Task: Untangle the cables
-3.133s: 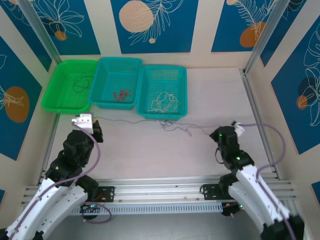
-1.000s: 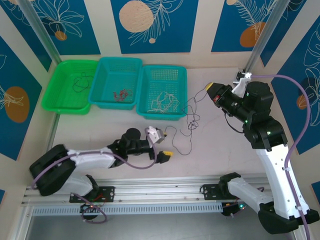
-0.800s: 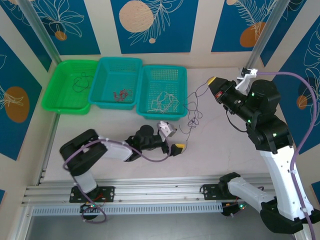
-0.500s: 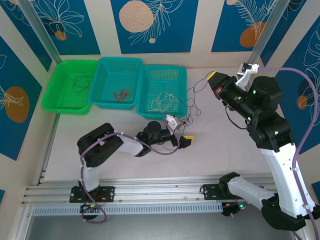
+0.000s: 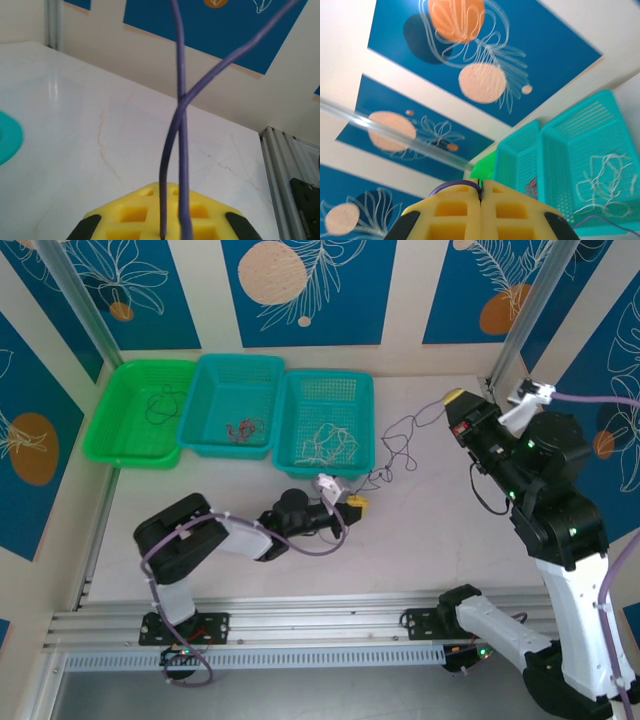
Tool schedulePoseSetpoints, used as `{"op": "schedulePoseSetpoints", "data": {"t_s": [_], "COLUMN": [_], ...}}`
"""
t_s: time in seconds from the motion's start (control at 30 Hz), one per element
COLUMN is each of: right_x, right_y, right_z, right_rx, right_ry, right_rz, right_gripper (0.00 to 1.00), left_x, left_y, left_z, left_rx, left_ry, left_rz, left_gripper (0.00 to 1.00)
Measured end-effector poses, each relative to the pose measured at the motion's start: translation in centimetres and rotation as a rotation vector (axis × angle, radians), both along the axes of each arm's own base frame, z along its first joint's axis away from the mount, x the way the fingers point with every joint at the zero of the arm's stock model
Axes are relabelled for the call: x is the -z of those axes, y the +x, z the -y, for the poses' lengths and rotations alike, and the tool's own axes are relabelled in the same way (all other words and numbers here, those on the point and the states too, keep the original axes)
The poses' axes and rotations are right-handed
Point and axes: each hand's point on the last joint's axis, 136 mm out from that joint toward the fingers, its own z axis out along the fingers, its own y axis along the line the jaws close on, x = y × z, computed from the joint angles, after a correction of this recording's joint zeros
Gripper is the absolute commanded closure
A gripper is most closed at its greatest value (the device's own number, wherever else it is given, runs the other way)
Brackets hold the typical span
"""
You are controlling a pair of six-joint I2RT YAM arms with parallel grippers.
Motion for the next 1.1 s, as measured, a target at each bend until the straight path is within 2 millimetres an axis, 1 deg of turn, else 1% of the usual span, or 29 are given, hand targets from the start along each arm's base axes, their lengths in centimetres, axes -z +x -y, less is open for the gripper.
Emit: {"op": "schedulePoseSetpoints", "data": {"t_s": [0.07, 0.17, 0.23, 0.33, 0.4, 0.47, 0.57, 0.6, 0.7, 0.8, 0.83, 0.9, 0.97, 1.03, 1.1], "right_x": [0.2, 0.8, 1.9, 4.0, 5.3, 6.2, 7.4, 8.0, 10.2, 12.2, 12.6, 12.9, 12.9, 13.6, 15.0], "right_y": [-0.3, -0.3, -0.2, -0.1, -0.1, -0.2, -0.3, -0.2, 0.2, 0.6, 0.7, 0.8, 0.9, 1.3, 1.6], "right_z": [1.7, 4.6, 6.7, 9.6, 11.5, 12.9, 14.6, 15.2, 16.2, 16.2, 16.2, 16.1, 15.8, 15.1, 13.7], "right_rx": [0.064, 0.175, 0.257, 0.363, 0.425, 0.464, 0.502, 0.510, 0.511, 0.485, 0.479, 0.467, 0.447, 0.408, 0.348], "right_ry": [-0.016, -0.038, -0.046, -0.043, -0.026, -0.003, 0.061, 0.089, 0.163, 0.205, 0.211, 0.217, 0.217, 0.222, 0.227], "right_rz": [0.001, -0.014, -0.044, -0.108, -0.150, -0.176, -0.205, -0.214, -0.257, -0.303, -0.312, -0.320, -0.313, -0.320, -0.344], "right_gripper": [1.00, 1.00, 1.00, 1.00, 1.00, 1.00, 1.00, 1.00, 1.00, 1.00, 1.00, 1.00, 1.00, 1.00, 1.00], "left_x": [-0.6, -1.3, -1.7, -2.6, -3.4, -5.1, -7.9, -8.4, -8.3, -6.9, -6.4, -5.3, -4.9, -5.7, -7.6], "left_y": [0.1, 1.3, 2.4, 3.9, 4.9, 5.4, 5.2, 5.2, 5.3, 5.4, 5.4, 5.5, 5.8, 6.3, 6.9], "left_z": [-1.9, -5.7, -8.7, -13.7, -17.6, -21.0, -25.6, -27.4, -31.7, -34.7, -35.4, -36.7, -37.3, -37.0, -36.4], "left_rx": [-0.043, -0.144, -0.231, -0.370, -0.482, -0.582, -0.721, -0.776, -0.920, -1.020, -1.044, -1.084, -1.095, -1.072, -1.037], "left_ry": [-0.001, 0.002, 0.006, 0.004, -0.004, -0.020, -0.068, -0.076, -0.078, -0.056, -0.050, -0.029, -0.018, -0.020, -0.029], "left_rz": [0.003, 0.003, 0.002, -0.004, -0.018, -0.011, 0.007, 0.002, -0.055, -0.141, -0.165, -0.225, -0.271, -0.285, -0.279], "left_gripper": [1.00, 1.00, 1.00, 1.00, 1.00, 1.00, 1.00, 1.00, 1.00, 1.00, 1.00, 1.00, 1.00, 1.00, 1.00]}}
